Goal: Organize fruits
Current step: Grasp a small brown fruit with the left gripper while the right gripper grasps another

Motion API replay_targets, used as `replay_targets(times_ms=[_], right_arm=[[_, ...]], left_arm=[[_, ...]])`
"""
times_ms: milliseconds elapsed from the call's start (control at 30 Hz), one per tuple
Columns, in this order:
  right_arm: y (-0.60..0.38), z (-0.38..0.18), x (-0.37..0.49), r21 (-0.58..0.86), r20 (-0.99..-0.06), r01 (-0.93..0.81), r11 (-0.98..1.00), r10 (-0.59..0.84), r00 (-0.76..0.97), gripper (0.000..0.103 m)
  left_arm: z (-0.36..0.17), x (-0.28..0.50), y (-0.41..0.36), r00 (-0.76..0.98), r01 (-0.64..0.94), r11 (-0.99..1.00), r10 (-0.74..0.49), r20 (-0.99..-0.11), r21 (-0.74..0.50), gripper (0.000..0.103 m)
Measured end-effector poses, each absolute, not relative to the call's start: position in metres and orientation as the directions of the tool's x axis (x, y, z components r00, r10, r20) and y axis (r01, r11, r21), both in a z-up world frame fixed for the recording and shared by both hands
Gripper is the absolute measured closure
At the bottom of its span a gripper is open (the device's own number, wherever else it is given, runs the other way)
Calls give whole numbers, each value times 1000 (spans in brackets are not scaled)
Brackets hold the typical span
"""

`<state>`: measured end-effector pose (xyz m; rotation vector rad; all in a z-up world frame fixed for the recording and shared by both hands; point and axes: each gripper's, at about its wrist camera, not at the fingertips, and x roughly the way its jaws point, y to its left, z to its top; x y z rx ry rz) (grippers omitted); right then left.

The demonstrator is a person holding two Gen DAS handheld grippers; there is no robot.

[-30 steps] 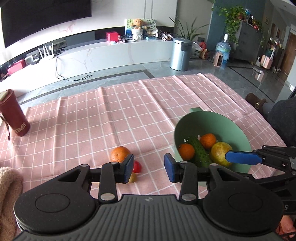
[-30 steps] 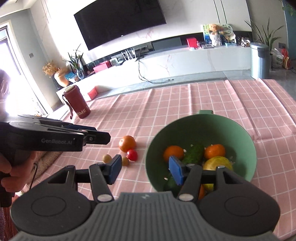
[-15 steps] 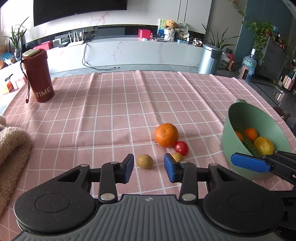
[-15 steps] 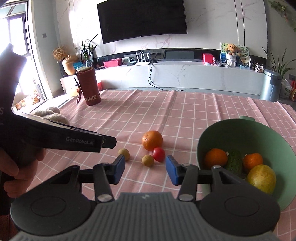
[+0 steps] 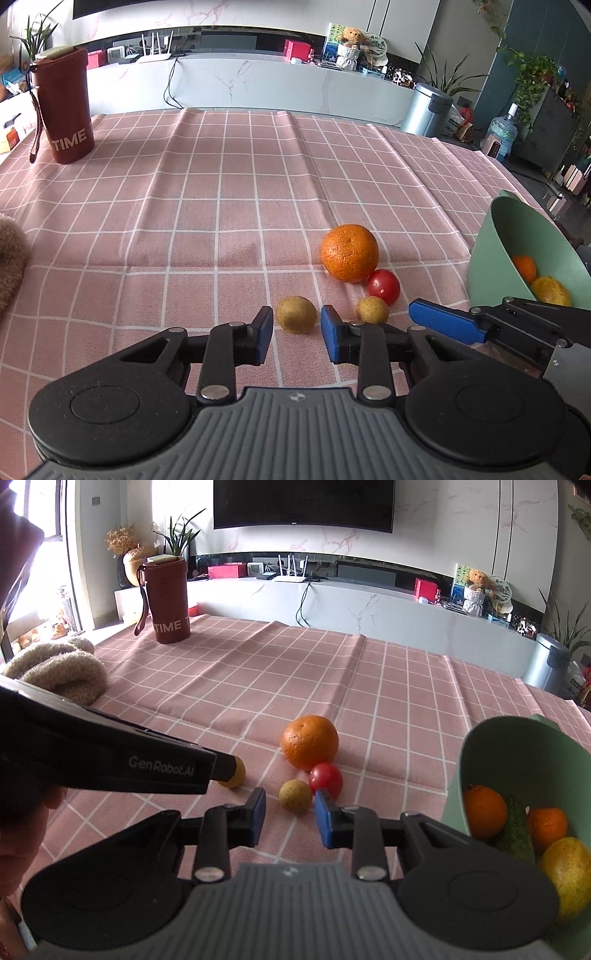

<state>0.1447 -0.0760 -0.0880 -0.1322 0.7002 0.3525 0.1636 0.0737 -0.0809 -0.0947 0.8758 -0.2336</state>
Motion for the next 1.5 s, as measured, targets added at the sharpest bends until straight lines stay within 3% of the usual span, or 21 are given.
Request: replay_targets(times_ms=[433,567,1233,1500], right_arm=[[-73,-103,161,8,-679,-364,931,273,682,78],[-75,-107,164,22,-690,-357,934,272,671,84],[-75,-110,167,34,-686,-357,933,282,671,84],[-79,-98,155,60,-672,-357,932,303,676,86]], left_arm=[[-92,173,70,604,201,966,-253,-755,-163,70],[-92,174,72,604,197,964,-262,-753,-178,71],[-90,172,71,596,212,963,-264,-759,-169,74],[-70,158,72,640,192,963,-268,-720,-188,74]])
